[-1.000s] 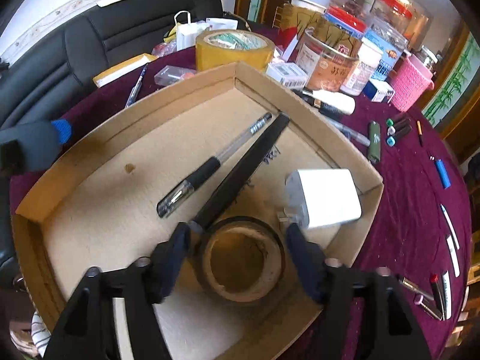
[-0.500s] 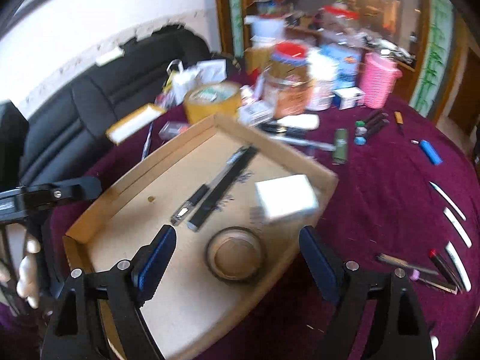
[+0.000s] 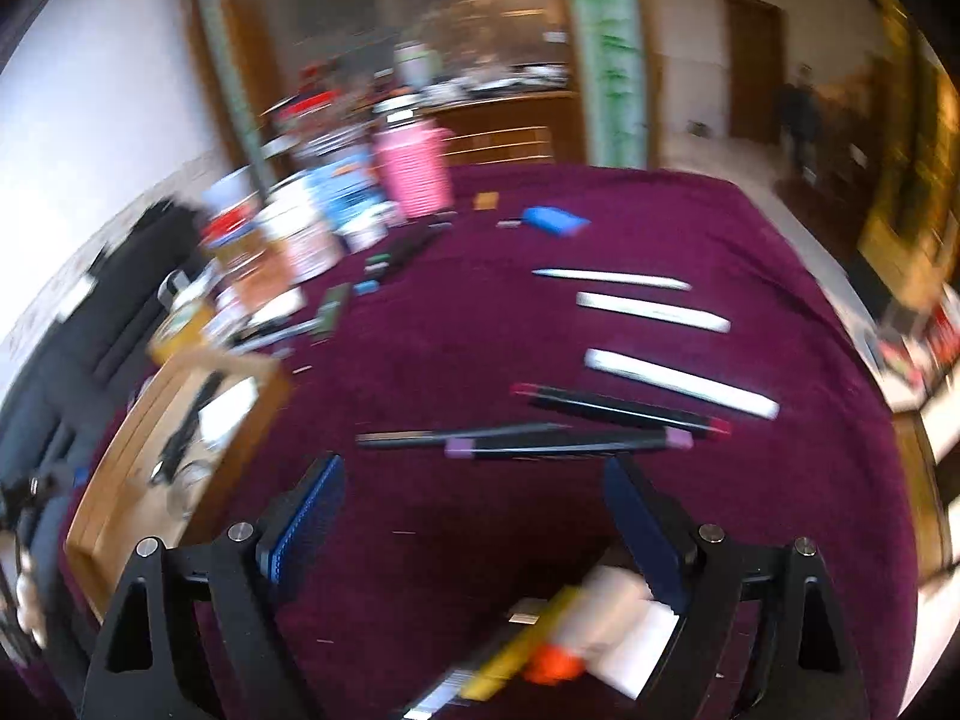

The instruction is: Organize rigid objects

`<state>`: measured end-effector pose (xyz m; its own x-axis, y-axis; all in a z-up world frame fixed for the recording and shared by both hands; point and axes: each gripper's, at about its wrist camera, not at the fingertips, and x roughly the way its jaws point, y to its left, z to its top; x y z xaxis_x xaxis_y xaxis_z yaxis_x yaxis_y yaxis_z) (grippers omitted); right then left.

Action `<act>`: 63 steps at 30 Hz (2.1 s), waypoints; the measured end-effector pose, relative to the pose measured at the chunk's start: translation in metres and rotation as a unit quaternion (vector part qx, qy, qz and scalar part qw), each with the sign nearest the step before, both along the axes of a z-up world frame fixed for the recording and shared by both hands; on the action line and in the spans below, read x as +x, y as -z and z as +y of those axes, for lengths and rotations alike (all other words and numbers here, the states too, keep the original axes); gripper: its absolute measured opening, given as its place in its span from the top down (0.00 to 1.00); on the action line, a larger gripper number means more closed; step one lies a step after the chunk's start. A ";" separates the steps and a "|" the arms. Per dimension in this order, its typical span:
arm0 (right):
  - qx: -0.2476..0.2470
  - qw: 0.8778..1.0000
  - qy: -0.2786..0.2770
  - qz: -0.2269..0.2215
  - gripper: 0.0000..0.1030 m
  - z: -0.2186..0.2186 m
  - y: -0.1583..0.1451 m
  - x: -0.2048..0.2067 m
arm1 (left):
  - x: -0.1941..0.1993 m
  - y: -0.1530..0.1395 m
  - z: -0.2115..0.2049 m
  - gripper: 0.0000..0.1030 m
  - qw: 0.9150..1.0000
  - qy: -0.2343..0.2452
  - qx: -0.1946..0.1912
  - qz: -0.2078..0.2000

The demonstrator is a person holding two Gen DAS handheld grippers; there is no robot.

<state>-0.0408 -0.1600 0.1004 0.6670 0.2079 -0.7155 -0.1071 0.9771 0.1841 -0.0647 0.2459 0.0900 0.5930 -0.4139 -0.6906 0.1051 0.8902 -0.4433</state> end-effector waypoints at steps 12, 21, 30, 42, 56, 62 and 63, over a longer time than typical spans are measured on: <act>0.093 0.987 0.130 0.017 0.13 -0.131 0.040 0.025 | 0.020 0.009 -0.126 0.25 0.994 0.097 0.047 0.032; 0.121 0.980 0.156 0.030 0.13 -0.156 0.073 0.037 | 0.073 0.029 -0.229 0.26 0.979 0.156 0.125 0.034; 0.113 0.978 0.173 0.026 0.13 -0.163 0.067 0.038 | 0.142 0.061 -0.339 0.26 0.944 0.229 0.236 0.000; 0.114 0.979 0.159 0.055 0.12 -0.156 0.080 0.043 | 0.110 0.073 -0.331 0.27 0.939 0.305 0.126 0.100; 0.093 0.982 0.154 0.054 0.09 -0.150 0.081 0.045 | 0.083 0.071 -0.286 0.75 0.939 0.268 0.208 0.045; 0.079 0.984 0.150 0.056 0.07 -0.147 0.081 0.046 | 0.084 0.073 -0.282 0.75 0.945 0.256 0.199 0.049; 0.080 0.984 0.150 0.056 0.07 -0.147 0.081 0.046 | 0.082 0.073 -0.285 0.74 0.942 0.258 0.209 0.043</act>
